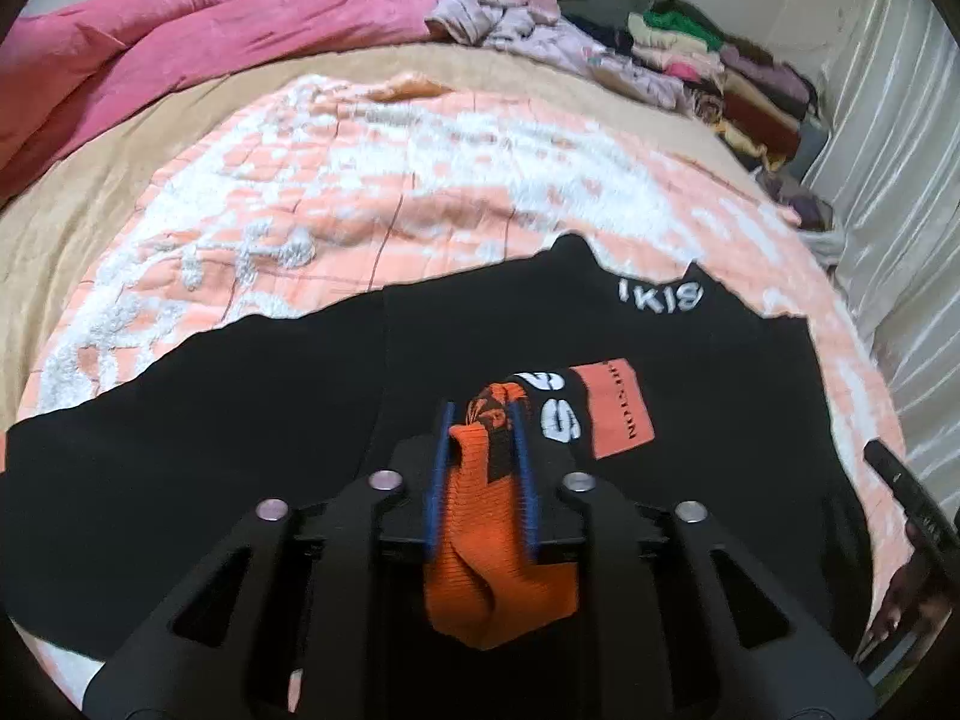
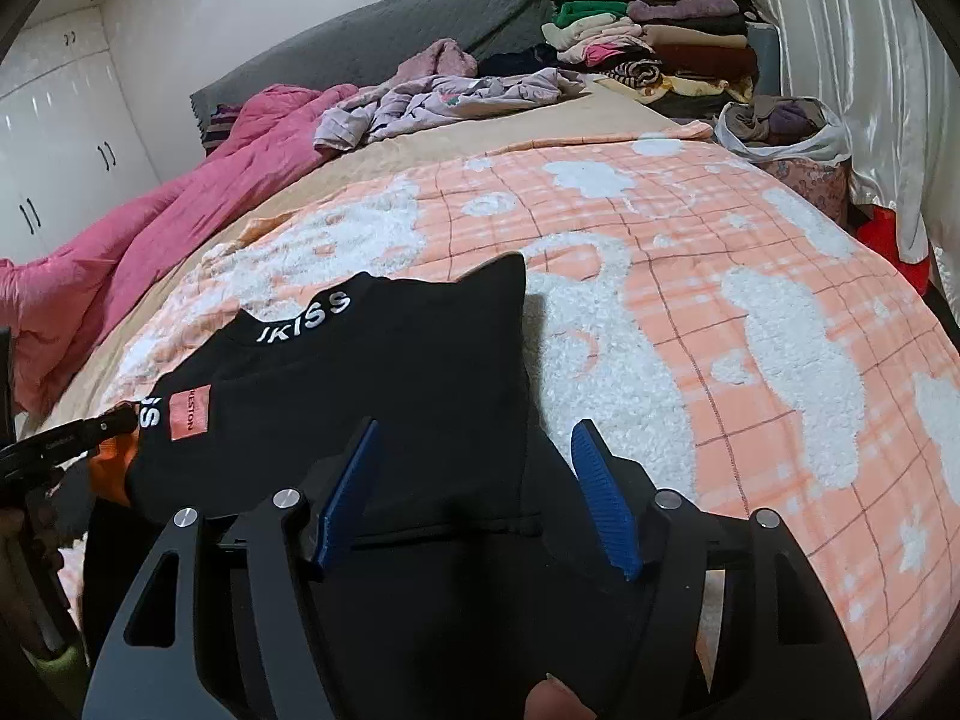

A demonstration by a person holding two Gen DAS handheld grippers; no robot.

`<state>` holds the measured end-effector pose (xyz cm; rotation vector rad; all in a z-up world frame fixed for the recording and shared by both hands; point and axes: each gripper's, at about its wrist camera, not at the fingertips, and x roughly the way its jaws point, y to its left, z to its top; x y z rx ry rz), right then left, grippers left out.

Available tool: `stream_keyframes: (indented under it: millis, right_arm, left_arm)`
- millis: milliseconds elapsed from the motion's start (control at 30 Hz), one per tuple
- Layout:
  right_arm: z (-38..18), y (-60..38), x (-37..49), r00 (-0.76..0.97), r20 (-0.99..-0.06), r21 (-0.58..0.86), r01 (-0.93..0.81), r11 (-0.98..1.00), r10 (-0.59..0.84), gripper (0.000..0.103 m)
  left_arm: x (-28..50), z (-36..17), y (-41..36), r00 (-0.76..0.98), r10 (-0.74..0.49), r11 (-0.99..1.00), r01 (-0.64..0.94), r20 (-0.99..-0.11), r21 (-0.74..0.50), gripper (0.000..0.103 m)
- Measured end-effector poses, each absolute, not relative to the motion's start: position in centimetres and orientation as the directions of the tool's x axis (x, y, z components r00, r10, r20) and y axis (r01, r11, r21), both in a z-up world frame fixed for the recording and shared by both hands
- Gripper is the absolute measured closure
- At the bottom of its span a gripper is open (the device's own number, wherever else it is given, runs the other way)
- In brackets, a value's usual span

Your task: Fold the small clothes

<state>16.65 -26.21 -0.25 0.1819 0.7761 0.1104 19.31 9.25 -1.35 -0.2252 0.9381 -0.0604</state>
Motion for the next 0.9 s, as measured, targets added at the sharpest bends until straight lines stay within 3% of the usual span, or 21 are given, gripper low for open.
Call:
stream_keyframes:
  millis: [100, 300, 400, 567, 600, 700, 900]
  right_arm:
    - [-0.3, -25.9, 16.8, 0.708, -0.686, 0.2, -0.04, 0.979, 0.169, 0.039]
    - [0.1, -23.2, 17.5, 0.699, -0.685, 0.185, -0.109, 0.977, 0.208, 0.039]
    - [0.2, -21.5, 17.8, 0.692, -0.682, 0.175, -0.158, 0.972, 0.236, 0.039]
    - [-0.2, -19.7, 18.3, 0.674, -0.696, 0.157, -0.191, 0.969, 0.246, 0.039]
    - [-0.5, -19.5, 18.4, 0.668, -0.704, 0.154, -0.19, 0.97, 0.242, 0.038]
    - [-1.5, -19.5, 18.7, 0.644, -0.729, 0.147, -0.186, 0.972, 0.233, 0.038]
    - [-4.6, -20.6, 19.8, 0.569, -0.81, 0.108, -0.098, 0.989, 0.144, 0.036]
  left_arm:
    - [19.4, -1.4, 9.8, 0.604, -0.051, 0.985, -0.101, -0.796, -0.139, 0.08]
    - [18.3, 0.7, 9.3, 0.674, -0.055, 0.989, -0.065, -0.736, -0.134, 0.075]
    - [18.3, 0.5, 8.5, 0.658, -0.137, 0.981, -0.016, -0.74, -0.196, 0.075]
    - [18.8, -1.3, 6.4, 0.588, -0.204, 0.974, 0.04, -0.783, -0.224, 0.075]
    - [18.9, -1.8, 6.0, 0.571, -0.203, 0.976, 0.049, -0.796, -0.214, 0.074]
    - [19.2, -3.2, 5.2, 0.535, -0.154, 0.987, 0.045, -0.831, -0.154, 0.06]
    - [19.2, -4.3, 5.2, 0.521, -0.129, 0.992, 0.056, -0.844, -0.117, 0.059]
